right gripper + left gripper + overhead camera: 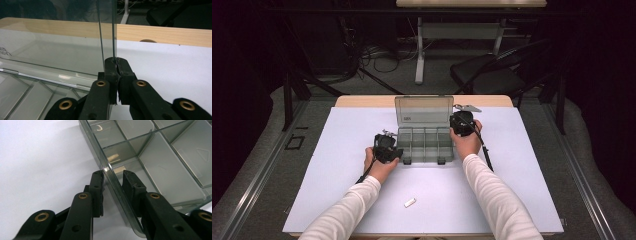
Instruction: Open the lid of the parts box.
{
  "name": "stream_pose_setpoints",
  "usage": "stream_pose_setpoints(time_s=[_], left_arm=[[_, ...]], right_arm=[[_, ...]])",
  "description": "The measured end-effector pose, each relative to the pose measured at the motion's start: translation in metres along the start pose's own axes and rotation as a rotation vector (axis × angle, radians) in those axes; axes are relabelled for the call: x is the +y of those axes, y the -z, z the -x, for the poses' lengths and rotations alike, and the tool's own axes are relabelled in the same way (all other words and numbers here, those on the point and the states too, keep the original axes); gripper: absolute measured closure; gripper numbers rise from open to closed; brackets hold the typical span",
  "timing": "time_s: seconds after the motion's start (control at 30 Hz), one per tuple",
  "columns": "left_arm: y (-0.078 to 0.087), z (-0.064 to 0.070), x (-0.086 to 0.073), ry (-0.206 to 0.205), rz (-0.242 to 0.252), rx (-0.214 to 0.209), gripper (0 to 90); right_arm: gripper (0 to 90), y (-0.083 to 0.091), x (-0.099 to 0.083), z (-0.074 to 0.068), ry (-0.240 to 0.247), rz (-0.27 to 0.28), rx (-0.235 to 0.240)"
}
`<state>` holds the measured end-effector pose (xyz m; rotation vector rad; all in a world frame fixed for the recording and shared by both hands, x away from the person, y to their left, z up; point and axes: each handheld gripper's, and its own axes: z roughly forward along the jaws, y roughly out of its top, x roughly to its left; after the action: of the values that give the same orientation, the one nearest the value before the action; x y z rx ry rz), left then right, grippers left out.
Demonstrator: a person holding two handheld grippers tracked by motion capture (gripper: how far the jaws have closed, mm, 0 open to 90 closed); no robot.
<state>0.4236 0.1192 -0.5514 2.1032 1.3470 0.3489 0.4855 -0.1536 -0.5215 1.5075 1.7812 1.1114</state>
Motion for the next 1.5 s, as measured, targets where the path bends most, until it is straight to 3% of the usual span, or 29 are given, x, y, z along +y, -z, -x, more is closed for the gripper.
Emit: stream_pose_setpoints(time_s=[1.5], left_arm=[[0.000,0.000,0.000,0.008,-0.001,0.009,71.1]], right_arm=[[88.6,-0.028,0.011,0.005,-0.059,-0.066,-0.010]])
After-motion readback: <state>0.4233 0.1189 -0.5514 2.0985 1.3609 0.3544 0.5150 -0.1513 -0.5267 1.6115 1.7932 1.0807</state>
